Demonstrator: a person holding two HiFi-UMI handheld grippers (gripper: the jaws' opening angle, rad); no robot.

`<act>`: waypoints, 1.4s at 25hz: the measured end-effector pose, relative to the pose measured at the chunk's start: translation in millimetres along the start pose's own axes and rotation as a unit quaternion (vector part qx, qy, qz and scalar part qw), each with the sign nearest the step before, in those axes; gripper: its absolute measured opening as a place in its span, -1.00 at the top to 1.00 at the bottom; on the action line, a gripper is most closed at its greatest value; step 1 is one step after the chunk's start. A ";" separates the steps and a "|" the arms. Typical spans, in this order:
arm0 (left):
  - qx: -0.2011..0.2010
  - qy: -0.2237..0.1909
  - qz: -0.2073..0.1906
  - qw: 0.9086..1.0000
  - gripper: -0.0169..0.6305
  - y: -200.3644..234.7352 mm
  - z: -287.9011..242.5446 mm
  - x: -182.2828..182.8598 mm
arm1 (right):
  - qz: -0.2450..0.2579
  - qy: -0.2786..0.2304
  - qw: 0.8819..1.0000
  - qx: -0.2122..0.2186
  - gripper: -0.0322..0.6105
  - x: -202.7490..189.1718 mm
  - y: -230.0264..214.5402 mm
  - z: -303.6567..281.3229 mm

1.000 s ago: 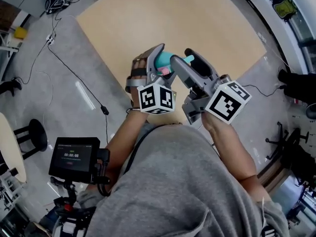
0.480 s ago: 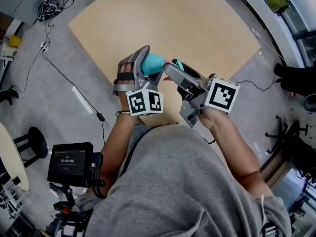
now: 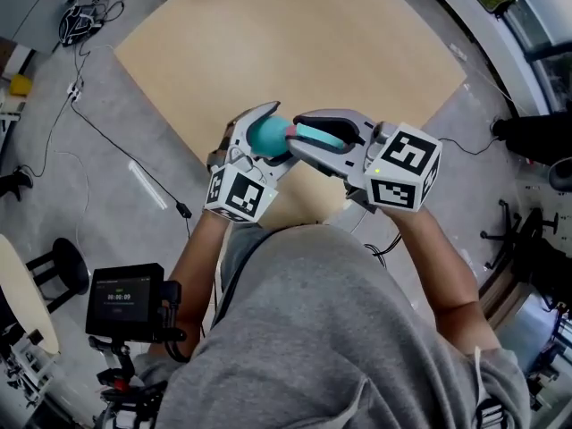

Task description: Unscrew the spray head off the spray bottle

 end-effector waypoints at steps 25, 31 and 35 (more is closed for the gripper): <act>0.011 0.031 0.234 0.972 -0.25 56.6 -101.7 -219.9 | -0.139 -0.016 0.974 -0.175 0.49 -35.5 -82.9 42.9; -0.013 -0.015 0.209 0.978 -0.25 45.3 -112.5 -210.2 | -0.152 -0.014 0.967 -0.202 0.49 -41.2 -80.2 54.8; -0.051 -0.014 0.216 0.975 -0.29 32.1 -115.8 -216.0 | -0.159 -0.005 0.967 -0.197 0.49 -50.4 -83.4 52.3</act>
Point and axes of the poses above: the fingertips, and each gripper's own axes: z backward along the fingers, y to its left, x out of its top, the point moved 7 cm from there along z, backward along the fingers, and after that the axes turned 12 degrees about z, right-handed, at the moved point
